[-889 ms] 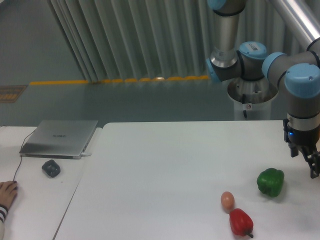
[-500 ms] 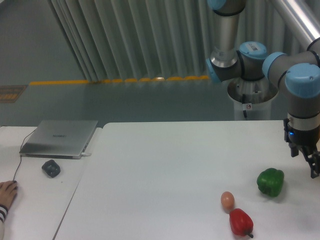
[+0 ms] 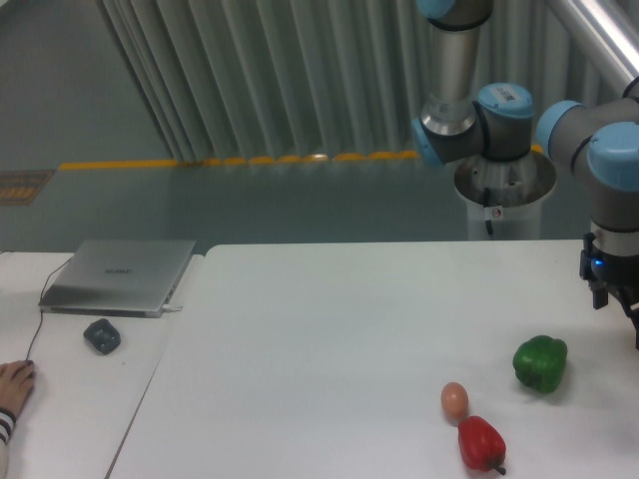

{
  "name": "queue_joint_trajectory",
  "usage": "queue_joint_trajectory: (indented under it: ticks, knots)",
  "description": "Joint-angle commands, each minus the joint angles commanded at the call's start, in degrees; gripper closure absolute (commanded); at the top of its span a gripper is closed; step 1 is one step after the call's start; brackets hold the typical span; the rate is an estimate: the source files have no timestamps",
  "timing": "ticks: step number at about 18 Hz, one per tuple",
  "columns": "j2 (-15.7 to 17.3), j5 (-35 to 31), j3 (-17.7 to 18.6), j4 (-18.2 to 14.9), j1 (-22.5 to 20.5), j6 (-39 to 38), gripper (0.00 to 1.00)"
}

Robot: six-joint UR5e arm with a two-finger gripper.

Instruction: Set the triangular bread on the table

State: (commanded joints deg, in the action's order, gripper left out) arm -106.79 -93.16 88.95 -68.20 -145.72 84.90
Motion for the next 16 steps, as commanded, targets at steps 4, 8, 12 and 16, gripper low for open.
queue_joint_trajectory:
  ticks: [4, 8, 12, 16]
  knots:
    - [0.2, -0.6, -0.5, 0.1, -2.1, 4.8, 0.00]
    - [0.5, -0.4, -0.8, 0.3, -5.2, 14.5, 0.00]
    - [-0.1, -0.4, -2.3, 1.5, -7.3, 24.2, 0.00]
    - [-1.9, -0.4, -3.8, 1.9, -8.5, 25.1, 0.00]
